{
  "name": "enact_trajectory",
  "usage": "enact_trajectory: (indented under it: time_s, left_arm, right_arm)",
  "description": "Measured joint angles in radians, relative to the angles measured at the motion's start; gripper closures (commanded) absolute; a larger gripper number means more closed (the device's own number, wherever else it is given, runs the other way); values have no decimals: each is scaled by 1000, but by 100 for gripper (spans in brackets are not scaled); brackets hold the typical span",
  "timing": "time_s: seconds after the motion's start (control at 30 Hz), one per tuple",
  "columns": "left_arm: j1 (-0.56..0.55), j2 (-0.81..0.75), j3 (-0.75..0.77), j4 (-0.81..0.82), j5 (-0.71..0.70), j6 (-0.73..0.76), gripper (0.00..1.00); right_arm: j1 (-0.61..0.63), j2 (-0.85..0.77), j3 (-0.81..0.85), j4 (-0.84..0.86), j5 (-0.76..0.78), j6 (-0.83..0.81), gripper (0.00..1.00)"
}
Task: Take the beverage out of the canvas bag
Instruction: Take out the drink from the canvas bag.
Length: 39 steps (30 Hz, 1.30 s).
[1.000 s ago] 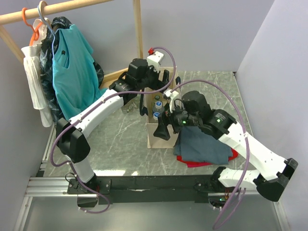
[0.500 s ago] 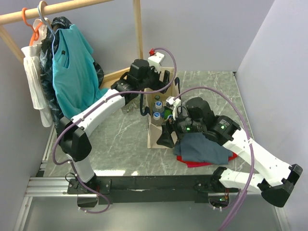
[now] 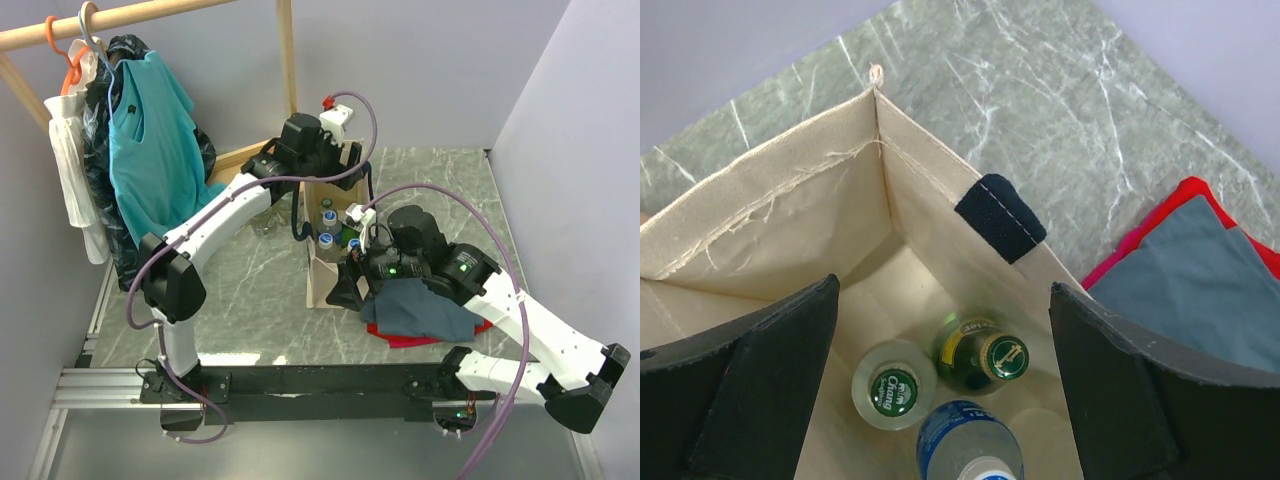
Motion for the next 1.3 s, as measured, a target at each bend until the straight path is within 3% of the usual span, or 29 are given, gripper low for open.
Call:
enact_trajectory:
  time_s: [0.57,1.3]
  left_arm:
    - [0,85,50,-170,-90,-35,13]
    - [0,158,154,-380,-180,-95,6]
  right_arm:
    - [0,2,2,-3,4,-15,0]
    - [3,28,24,-13,13,-26,0]
